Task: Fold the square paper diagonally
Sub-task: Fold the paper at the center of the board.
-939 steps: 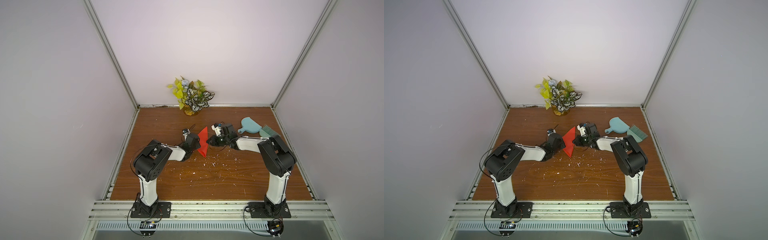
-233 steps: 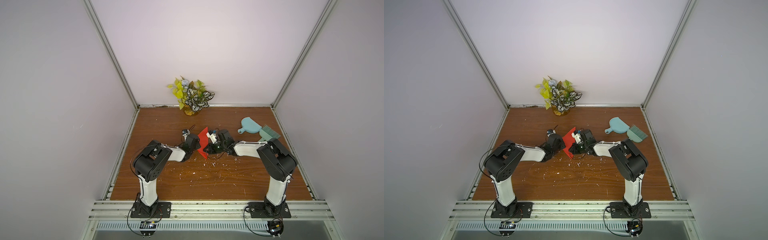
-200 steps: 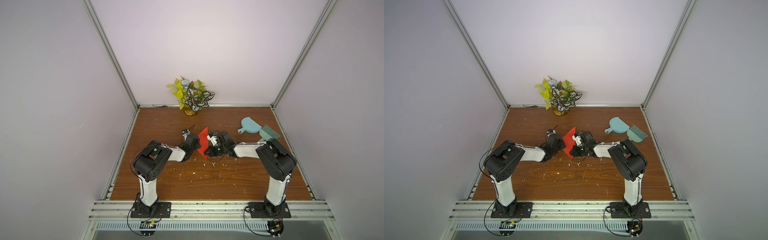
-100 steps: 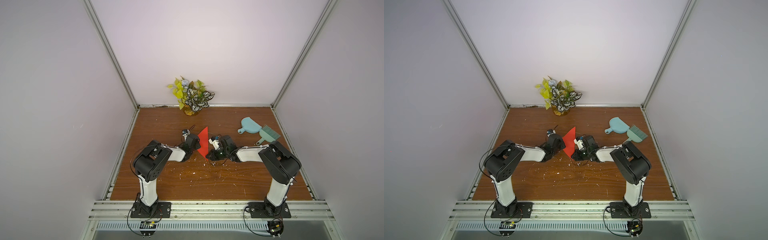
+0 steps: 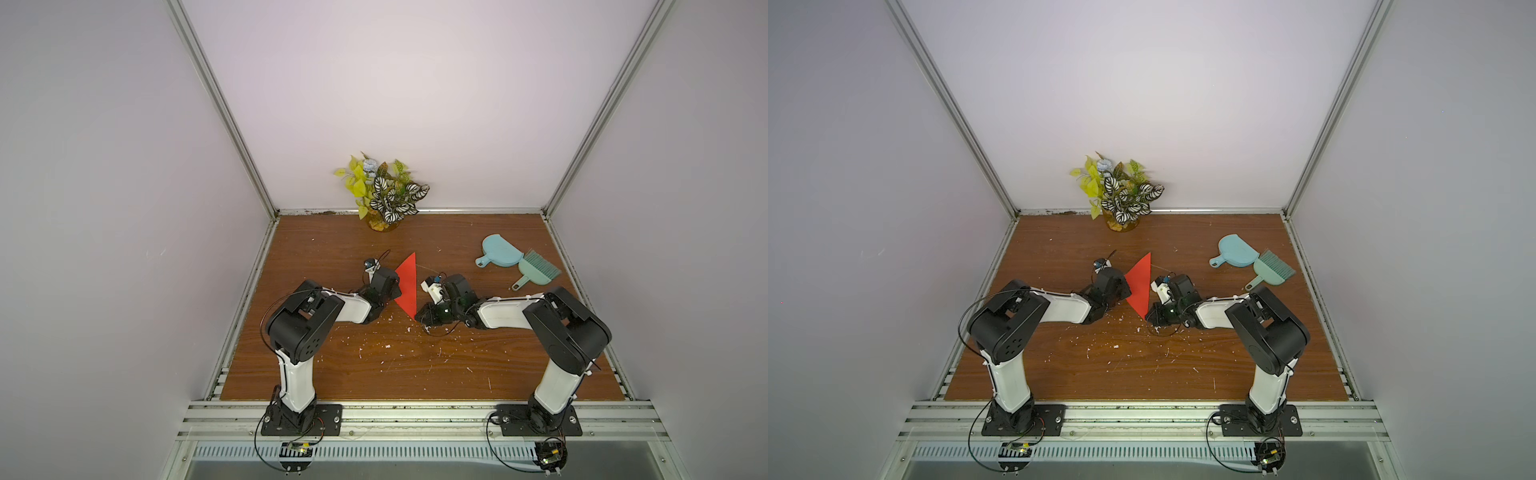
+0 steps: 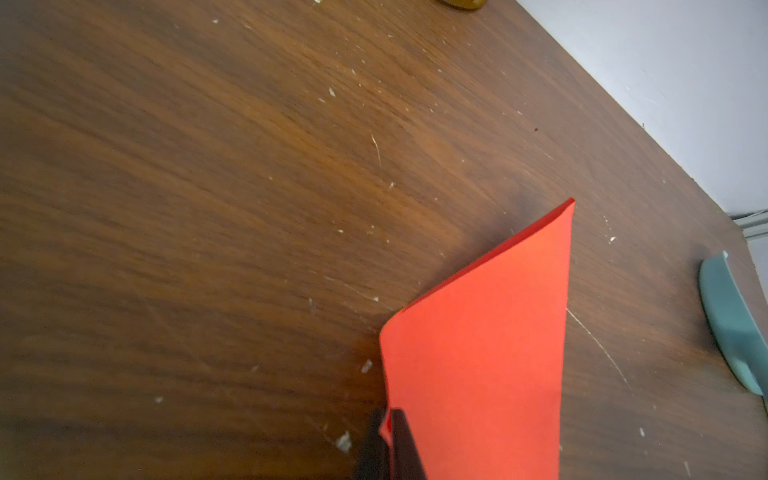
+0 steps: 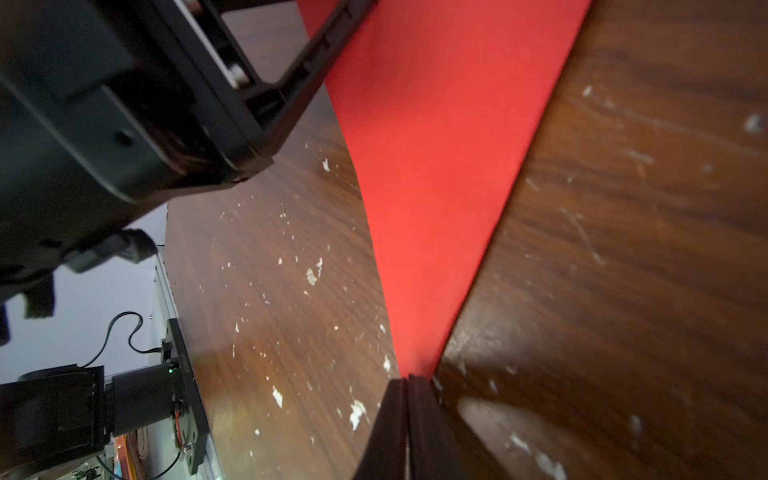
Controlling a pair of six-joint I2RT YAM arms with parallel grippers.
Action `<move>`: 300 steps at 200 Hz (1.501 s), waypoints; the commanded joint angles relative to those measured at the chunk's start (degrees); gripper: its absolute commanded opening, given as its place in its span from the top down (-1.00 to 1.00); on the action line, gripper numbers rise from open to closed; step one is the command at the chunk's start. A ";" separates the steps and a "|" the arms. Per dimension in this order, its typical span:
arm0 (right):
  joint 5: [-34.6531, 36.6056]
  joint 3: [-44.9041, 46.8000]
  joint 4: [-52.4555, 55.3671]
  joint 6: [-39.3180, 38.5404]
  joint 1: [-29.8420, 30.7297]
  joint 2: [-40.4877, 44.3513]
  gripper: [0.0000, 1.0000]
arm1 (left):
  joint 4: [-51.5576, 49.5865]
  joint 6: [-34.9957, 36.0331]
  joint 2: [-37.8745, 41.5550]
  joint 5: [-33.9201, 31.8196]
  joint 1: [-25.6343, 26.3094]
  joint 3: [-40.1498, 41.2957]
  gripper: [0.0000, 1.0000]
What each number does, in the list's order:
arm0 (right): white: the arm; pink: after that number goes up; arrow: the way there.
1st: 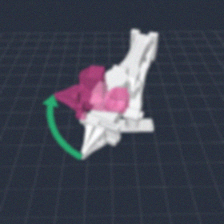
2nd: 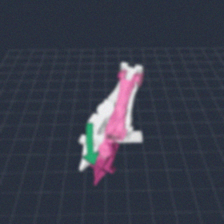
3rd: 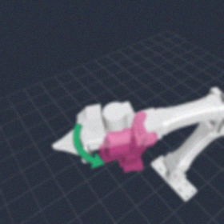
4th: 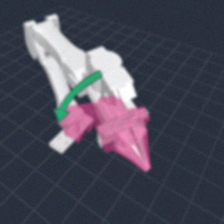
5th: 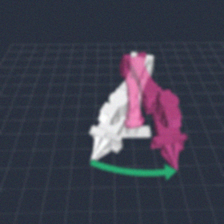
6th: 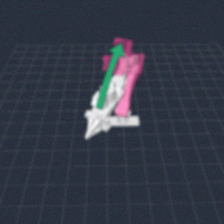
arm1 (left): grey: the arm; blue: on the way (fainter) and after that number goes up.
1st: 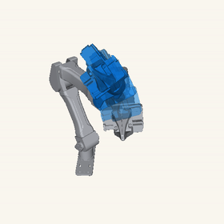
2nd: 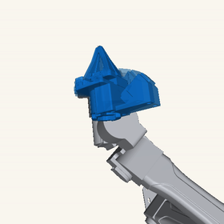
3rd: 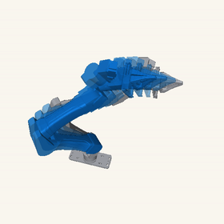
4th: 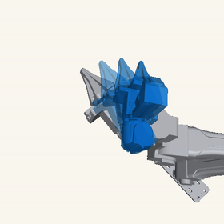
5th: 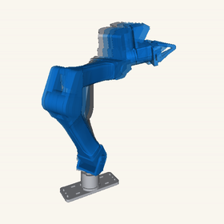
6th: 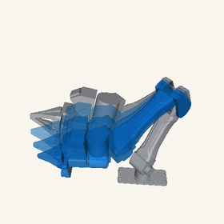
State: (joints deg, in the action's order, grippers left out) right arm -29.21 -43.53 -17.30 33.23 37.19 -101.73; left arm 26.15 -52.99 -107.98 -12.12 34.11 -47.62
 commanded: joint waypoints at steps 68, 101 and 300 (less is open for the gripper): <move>-1.38 1.00 2.46 -1.15 -0.85 6.85 0.80 | -1.98 0.08 0.08 -1.31 0.40 1.55 0.98; -3.20 -4.46 4.29 -3.16 -2.21 3.94 0.82 | -1.55 -0.06 0.76 -1.59 0.44 2.33 0.98; -1.28 1.12 1.91 -0.31 -0.10 0.34 0.82 | -1.51 -0.26 0.14 -1.77 0.53 1.80 0.99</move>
State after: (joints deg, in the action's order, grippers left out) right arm -30.57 -43.92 -18.17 32.56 36.75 -102.72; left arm 27.27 -53.36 -107.68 -12.75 34.11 -46.52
